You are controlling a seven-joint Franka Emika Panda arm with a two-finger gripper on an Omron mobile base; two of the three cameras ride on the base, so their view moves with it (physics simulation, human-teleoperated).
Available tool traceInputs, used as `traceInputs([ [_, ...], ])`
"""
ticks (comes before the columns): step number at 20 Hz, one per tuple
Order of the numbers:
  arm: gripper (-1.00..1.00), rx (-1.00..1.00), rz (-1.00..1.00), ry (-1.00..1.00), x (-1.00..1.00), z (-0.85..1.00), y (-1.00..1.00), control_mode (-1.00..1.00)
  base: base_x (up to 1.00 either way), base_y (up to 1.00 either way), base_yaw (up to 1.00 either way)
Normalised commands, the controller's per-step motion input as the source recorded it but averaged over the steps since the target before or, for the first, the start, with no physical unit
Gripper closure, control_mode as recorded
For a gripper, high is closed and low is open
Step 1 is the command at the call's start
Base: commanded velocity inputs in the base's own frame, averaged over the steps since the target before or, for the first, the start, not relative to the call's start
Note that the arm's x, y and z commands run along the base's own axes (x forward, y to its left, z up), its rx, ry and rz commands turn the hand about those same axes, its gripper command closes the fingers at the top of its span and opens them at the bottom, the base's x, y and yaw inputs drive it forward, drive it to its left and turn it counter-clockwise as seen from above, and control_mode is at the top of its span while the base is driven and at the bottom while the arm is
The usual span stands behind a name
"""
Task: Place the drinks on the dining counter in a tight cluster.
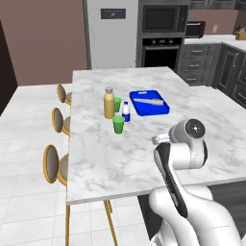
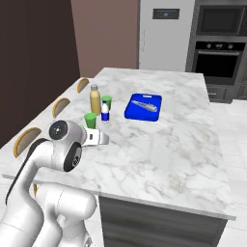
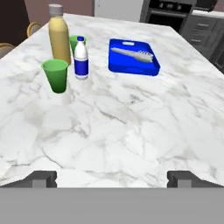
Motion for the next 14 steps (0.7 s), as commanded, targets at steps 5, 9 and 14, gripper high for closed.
traceInputs([
  [5,-1.0,0.12,0.0,0.0,-0.49,0.19,0.0,-1.0,0.0,0.0,0.0],
  [9,-1.0,0.14,0.0,0.0,-0.5,0.14,0.0,-1.0,0.0,0.0,0.0],
  [14,-1.0,0.02,-0.01,-0.04,-0.47,0.03,0.01,-1.0,0.0,0.0,0.0],
])
